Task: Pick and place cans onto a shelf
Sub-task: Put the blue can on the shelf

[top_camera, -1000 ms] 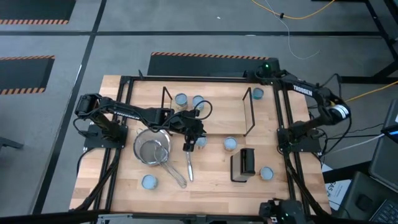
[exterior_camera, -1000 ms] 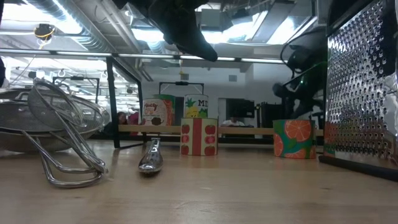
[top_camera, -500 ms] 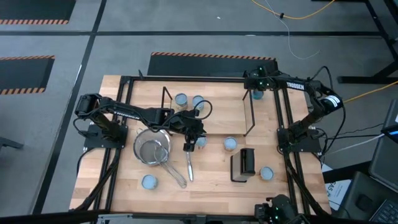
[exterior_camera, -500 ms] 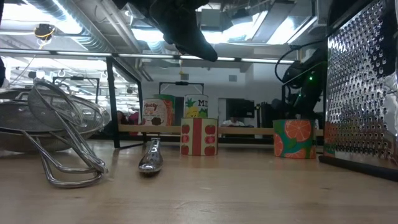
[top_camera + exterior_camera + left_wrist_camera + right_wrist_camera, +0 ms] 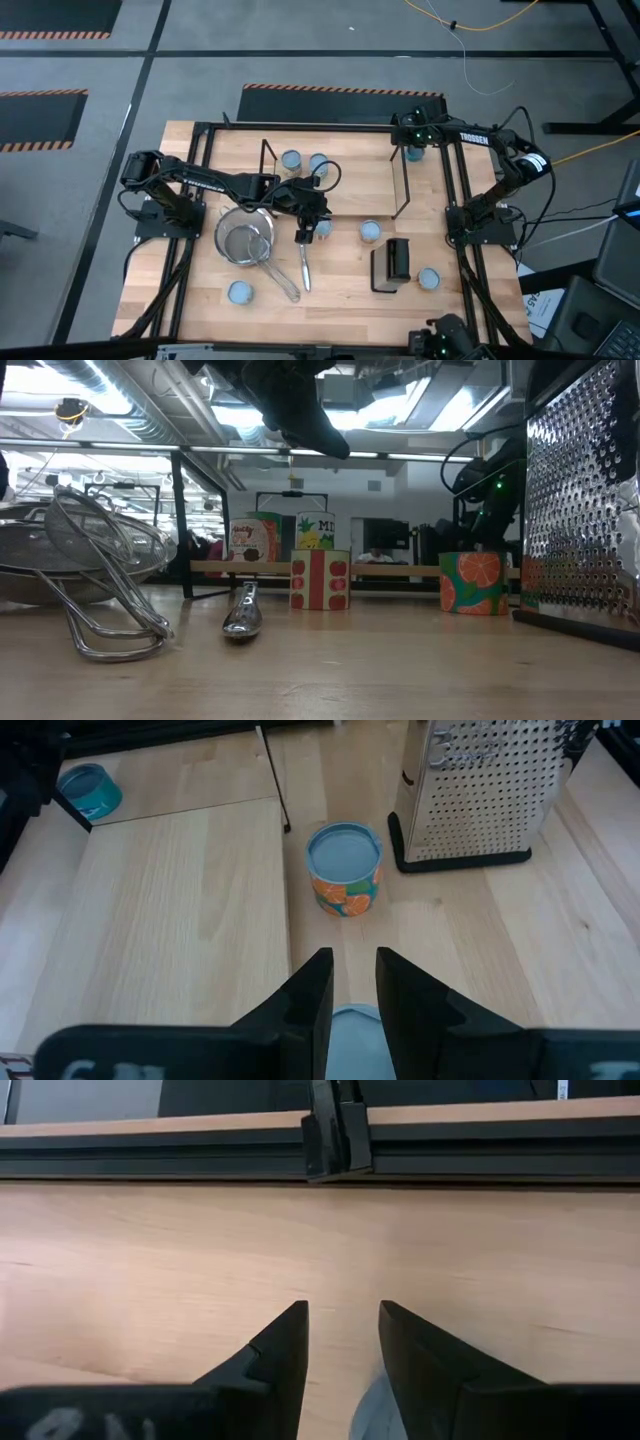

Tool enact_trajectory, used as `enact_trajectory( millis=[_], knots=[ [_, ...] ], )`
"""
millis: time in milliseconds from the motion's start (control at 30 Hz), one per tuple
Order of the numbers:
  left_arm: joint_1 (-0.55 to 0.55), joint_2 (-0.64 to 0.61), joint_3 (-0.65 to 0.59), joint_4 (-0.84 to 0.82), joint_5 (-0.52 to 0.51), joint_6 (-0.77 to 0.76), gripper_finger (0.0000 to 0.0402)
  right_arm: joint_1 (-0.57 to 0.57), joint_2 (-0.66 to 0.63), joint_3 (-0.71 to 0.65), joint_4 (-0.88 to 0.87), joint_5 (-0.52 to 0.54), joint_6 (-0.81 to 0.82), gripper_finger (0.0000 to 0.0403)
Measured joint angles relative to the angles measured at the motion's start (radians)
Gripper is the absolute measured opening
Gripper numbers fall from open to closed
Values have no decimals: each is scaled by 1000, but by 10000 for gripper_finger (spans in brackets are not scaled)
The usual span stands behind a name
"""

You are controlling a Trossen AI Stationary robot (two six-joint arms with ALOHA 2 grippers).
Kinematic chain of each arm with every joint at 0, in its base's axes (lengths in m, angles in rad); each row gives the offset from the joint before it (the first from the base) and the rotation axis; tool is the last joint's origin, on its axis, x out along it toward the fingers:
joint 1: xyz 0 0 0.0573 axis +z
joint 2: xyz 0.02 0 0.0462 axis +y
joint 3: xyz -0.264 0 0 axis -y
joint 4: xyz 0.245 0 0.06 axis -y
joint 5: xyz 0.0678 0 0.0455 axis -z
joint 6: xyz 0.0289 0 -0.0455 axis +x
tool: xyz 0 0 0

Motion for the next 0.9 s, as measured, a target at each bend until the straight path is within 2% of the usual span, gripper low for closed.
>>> enact_trajectory(
  millis=[233,533,767,900],
  knots=[
    [0,0,0,0,0,0,73,0,2,21,-16,0,-24,129],
    [0,0,0,0,0,-2,73,0,2,146,-255,0,-79,129],
    [-1,0,0,0,0,-2,73,0,2,153,-344,1,-76,129],
    [-1,0,0,0,0,-2,73,0,2,151,-358,52,-56,129]
  ],
)
